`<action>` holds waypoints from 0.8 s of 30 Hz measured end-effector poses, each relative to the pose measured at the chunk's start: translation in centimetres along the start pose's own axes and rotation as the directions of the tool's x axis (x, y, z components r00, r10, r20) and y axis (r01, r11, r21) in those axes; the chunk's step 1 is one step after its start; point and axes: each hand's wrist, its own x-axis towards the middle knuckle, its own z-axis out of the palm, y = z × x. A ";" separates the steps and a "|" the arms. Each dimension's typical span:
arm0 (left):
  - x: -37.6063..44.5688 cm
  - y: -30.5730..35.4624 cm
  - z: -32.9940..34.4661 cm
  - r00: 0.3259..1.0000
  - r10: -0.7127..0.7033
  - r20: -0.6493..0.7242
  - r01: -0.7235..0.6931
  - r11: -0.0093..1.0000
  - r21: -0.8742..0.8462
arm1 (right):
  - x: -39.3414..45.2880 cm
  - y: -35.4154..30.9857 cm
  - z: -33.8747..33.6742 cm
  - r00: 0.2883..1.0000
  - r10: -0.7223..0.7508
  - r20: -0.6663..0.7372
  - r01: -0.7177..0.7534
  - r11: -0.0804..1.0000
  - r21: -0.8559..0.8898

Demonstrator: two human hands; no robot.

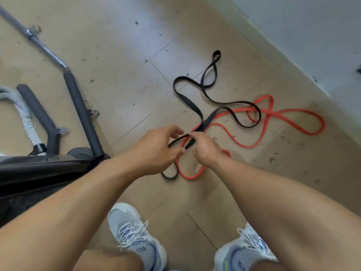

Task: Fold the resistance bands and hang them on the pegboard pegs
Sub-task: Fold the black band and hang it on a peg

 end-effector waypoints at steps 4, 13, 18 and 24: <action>2.3 -0.6 -0.6 0.998 -0.009 0.066 -0.011 0.958 0.287 | 5.1 1.7 3.1 0.993 -0.107 0.056 0.118 0.952 -0.281; 1.3 1.0 -0.6 0.990 0.137 0.040 -0.139 0.866 0.480 | 6.8 1.9 5.7 0.935 -0.299 -0.188 0.140 0.803 -0.579; -1.6 0.3 -1.4 0.986 0.168 0.001 -0.146 0.854 0.499 | 3.8 0.9 2.6 0.840 -0.459 -0.288 0.181 0.738 -0.651; -4.8 0.2 -2.3 0.961 0.227 -0.157 -0.142 0.894 0.424 | -4.4 -3.1 -6.0 0.665 -0.605 -0.439 0.373 0.777 -0.506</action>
